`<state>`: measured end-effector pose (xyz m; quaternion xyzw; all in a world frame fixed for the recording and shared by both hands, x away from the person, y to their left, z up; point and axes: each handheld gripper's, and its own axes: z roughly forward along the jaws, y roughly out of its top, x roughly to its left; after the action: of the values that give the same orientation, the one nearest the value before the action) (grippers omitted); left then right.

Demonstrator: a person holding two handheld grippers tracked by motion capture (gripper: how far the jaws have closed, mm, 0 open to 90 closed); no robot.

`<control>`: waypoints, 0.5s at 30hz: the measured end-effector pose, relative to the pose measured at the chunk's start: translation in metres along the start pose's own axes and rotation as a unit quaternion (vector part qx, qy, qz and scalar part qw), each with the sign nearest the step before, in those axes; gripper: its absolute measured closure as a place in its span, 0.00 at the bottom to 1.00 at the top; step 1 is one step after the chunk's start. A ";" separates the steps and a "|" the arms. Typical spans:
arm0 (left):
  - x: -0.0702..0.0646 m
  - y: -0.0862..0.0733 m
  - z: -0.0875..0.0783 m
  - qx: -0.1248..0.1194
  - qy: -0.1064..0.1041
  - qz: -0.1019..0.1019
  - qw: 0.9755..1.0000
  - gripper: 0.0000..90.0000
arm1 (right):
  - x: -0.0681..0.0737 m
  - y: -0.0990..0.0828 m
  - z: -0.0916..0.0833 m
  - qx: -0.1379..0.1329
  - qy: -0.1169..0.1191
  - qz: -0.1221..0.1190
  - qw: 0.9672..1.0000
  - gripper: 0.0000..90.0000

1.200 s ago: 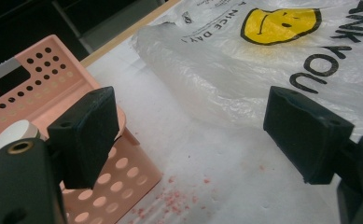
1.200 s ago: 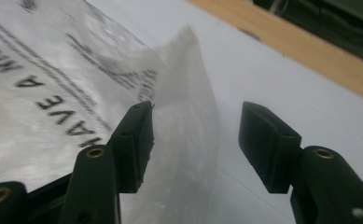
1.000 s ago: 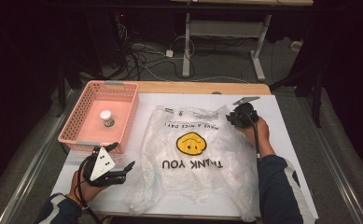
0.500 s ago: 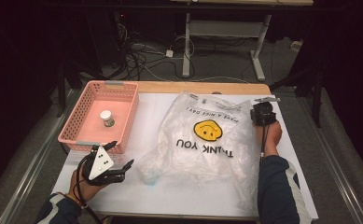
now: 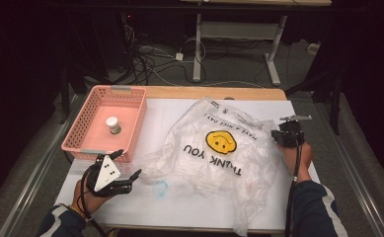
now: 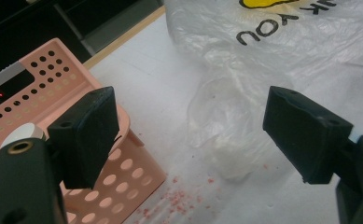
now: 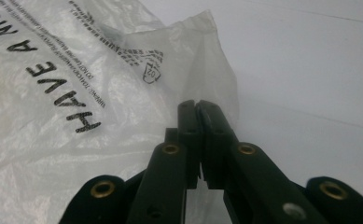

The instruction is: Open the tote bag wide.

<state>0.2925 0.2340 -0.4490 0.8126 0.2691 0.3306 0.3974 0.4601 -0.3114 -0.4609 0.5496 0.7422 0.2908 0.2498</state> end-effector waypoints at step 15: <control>-0.001 0.000 -0.002 0.002 0.005 0.007 1.000 0.20 | 0.039 -0.006 -0.068 -0.109 0.029 -0.089 0.990 0.68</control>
<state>0.2906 0.2347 -0.4485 0.8136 0.2662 0.3372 0.3918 0.3985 -0.2861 -0.4186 0.4423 0.7589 0.3622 0.3119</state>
